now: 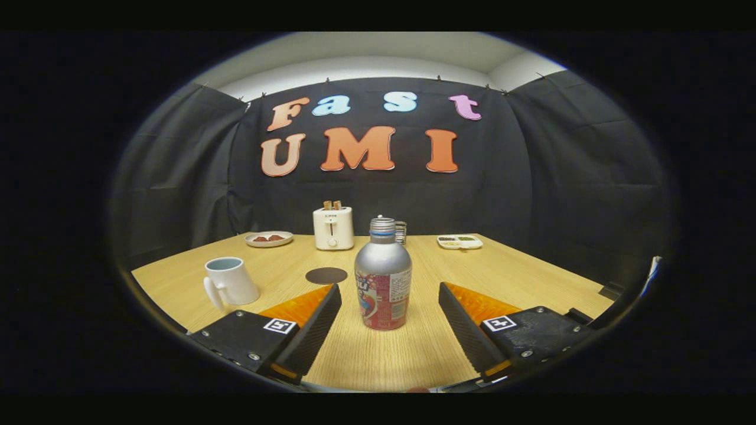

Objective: Take the bottle from table, then pour the juice into the cup, finally place the bottle on the coaster

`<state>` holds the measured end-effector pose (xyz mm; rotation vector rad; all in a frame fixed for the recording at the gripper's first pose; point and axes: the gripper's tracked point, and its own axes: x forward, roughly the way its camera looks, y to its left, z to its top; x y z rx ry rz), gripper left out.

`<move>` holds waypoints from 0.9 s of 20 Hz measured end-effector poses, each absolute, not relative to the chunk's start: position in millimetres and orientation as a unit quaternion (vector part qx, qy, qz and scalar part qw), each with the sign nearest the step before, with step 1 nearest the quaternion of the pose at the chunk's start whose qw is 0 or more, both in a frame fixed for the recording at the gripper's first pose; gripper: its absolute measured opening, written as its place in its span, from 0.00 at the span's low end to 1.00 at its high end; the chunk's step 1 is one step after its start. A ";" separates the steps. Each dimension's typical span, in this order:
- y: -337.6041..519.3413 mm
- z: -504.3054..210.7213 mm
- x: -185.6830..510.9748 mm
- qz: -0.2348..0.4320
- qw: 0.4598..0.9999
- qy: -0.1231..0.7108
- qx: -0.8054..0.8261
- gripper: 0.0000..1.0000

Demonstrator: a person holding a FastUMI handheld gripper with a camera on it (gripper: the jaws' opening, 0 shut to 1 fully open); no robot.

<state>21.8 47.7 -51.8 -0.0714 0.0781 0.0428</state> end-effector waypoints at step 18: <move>61.9 -94.7 81.0 0.022 0.995 0.096 -0.032 0.88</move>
